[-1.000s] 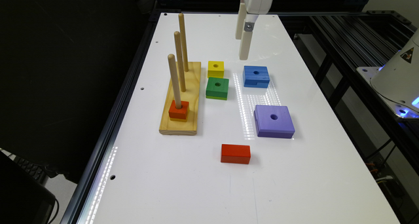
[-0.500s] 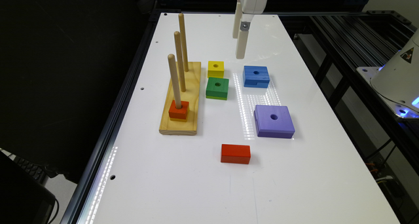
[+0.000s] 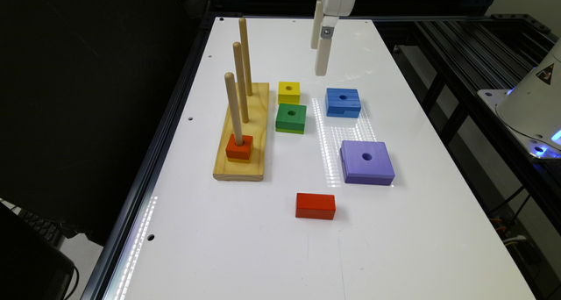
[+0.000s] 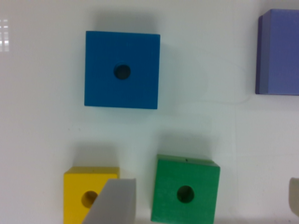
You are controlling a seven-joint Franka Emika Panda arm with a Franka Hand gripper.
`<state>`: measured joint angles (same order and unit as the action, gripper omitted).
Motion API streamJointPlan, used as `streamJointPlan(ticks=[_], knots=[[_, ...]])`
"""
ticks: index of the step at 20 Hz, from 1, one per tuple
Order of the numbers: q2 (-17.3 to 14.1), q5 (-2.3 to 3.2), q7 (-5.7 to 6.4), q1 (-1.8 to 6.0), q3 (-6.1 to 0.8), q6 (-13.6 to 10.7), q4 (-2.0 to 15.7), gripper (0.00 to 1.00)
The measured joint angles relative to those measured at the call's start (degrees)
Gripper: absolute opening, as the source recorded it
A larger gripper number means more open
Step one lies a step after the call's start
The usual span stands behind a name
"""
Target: Pick up green block.
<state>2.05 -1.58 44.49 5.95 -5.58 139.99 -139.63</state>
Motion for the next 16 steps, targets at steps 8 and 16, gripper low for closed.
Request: streamJointPlan(ticks=[8,16], knots=[[-0.01,0.02,-0.3,0.37,-0.01,0.0,0.0,1.0],[-0.02,0.02,-0.47,0.57,-0.03,0.0,0.0,1.0]])
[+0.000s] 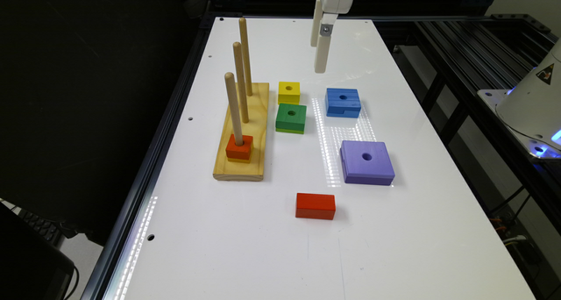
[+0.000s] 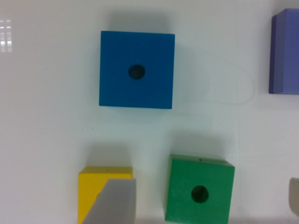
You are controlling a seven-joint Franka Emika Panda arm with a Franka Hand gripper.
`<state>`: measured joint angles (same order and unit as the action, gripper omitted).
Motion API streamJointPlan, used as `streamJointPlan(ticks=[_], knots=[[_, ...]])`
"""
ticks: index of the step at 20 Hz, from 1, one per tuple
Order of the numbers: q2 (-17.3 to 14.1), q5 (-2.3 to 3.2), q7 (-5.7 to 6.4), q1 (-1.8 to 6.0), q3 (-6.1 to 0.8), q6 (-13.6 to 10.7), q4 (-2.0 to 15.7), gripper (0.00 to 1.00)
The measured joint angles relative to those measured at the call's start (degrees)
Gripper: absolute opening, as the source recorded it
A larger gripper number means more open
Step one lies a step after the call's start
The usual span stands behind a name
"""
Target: Pick up green block.
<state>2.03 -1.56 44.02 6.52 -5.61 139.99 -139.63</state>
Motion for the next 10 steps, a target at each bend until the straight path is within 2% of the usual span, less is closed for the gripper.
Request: streamJointPlan(ticks=[6,10], knots=[[-0.04,0.0,-0.02,0.02,0.0,0.0,-0.01,1.0],[-1.24,0.01,-0.03,0.03,0.0,0.26,-0.01,1.0]])
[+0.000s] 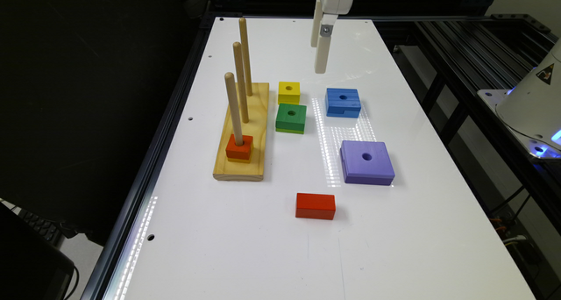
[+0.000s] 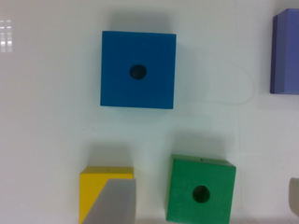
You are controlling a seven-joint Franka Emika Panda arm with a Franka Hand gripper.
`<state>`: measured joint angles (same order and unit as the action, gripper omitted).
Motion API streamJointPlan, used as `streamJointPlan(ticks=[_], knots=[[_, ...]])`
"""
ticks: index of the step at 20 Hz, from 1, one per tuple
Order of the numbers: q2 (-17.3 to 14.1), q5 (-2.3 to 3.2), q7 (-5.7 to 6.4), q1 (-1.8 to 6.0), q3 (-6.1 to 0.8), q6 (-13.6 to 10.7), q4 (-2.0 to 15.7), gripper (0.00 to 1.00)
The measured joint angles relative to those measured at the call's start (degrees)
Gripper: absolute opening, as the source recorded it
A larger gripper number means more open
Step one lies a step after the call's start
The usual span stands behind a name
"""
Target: Pick up green block.
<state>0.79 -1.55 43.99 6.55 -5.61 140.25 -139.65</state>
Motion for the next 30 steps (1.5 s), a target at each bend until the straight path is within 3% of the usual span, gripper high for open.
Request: streamJointPlan(ticks=[6,27,30], knots=[[-2.86,0.07,-0.01,0.01,0.0,2.66,0.03,1.0],[-3.86,0.08,-0.01,-0.01,-0.35,2.7,1.68,1.0],[-5.16,0.08,-0.01,-0.01,-0.35,3.49,1.7,1.0]])
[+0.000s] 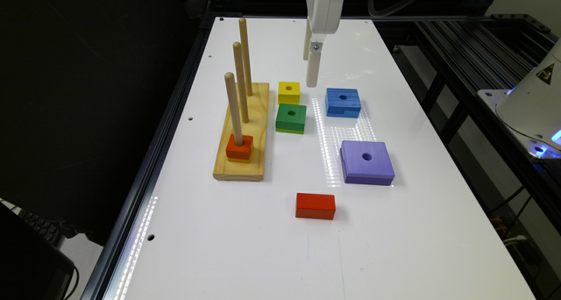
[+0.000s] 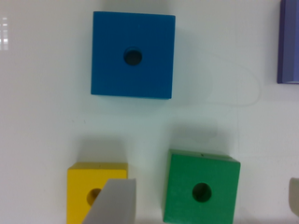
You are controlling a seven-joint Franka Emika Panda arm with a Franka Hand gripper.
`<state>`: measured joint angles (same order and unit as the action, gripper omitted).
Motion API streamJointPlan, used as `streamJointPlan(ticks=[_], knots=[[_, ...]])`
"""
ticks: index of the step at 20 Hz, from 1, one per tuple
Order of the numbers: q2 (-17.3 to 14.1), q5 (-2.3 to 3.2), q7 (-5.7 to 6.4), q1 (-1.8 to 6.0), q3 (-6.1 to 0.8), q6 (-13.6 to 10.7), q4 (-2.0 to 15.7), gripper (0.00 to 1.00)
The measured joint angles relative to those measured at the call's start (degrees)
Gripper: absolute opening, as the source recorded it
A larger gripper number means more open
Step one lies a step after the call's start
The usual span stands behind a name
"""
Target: Pick up green block.
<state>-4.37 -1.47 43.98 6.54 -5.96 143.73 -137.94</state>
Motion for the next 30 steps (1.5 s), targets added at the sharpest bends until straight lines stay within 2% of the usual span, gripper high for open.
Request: streamJointPlan(ticks=[6,14,21,30], knots=[[-3.53,0.08,0.0,0.0,0.0,3.37,0.23,1.0],[-4.18,0.11,0.0,0.0,0.0,3.51,0.51,1.0],[-5.93,0.19,0.0,0.0,0.0,4.88,0.8,1.0],[-5.97,0.26,0.0,-0.02,-0.02,4.88,1.08,1.0]])
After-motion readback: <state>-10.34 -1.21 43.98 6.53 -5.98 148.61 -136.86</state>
